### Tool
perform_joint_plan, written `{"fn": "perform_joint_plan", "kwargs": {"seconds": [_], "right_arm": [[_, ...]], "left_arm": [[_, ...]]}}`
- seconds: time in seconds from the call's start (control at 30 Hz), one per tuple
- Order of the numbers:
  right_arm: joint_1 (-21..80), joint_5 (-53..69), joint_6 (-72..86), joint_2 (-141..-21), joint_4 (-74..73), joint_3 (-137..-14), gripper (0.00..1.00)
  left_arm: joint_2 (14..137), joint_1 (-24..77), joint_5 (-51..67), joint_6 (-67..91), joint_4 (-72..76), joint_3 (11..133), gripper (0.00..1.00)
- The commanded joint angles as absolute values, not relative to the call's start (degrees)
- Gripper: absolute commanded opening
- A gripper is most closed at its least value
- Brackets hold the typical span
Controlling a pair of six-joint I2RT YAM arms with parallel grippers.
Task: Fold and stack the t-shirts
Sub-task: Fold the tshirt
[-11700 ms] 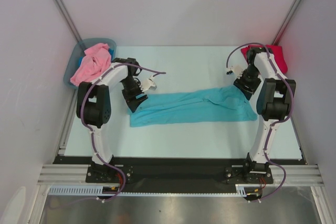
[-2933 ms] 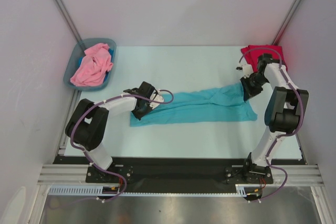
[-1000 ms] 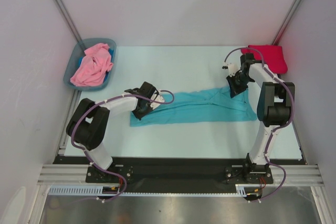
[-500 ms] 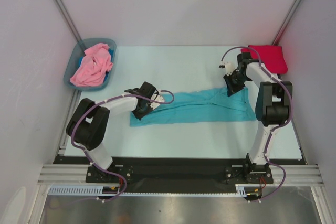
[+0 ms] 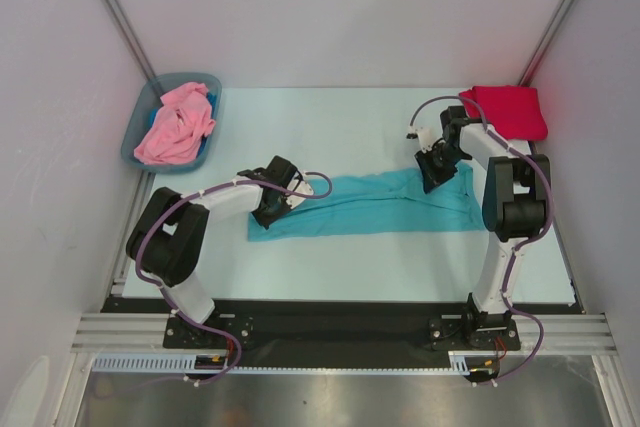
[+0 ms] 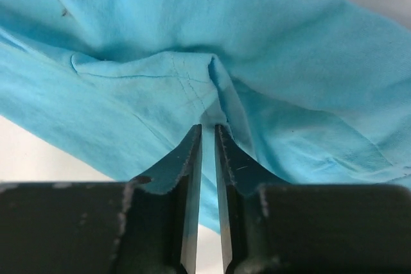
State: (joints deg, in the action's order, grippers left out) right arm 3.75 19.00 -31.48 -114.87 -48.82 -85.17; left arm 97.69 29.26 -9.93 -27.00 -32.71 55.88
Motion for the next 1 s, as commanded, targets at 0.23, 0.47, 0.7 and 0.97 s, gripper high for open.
{"fn": "perform_joint_plan", "kwargs": {"seconds": [0.23, 0.47, 0.7, 0.97], "right_arm": [[4.83, 21.09, -31.29, -111.97, -49.66, -87.71, 0.33], [5.71, 21.54, -30.59, -113.64, -50.01, -91.14, 0.39], [6.06, 20.39, -30.94, -113.47, -49.92, -92.28, 0.4], [6.07, 19.95, -31.29, -114.26, -50.27, -93.08, 0.4]], "left_arm": [[100.9, 29.53, -6.77, -26.98, -26.72, 55.02, 0.0], [101.07, 29.88, -7.03, -27.16, -26.98, 55.2, 0.0], [98.53, 30.06, -5.54, -29.09, -29.7, 55.11, 0.02], [91.15, 30.15, -0.98, -31.46, -36.64, 61.16, 0.08]]}}
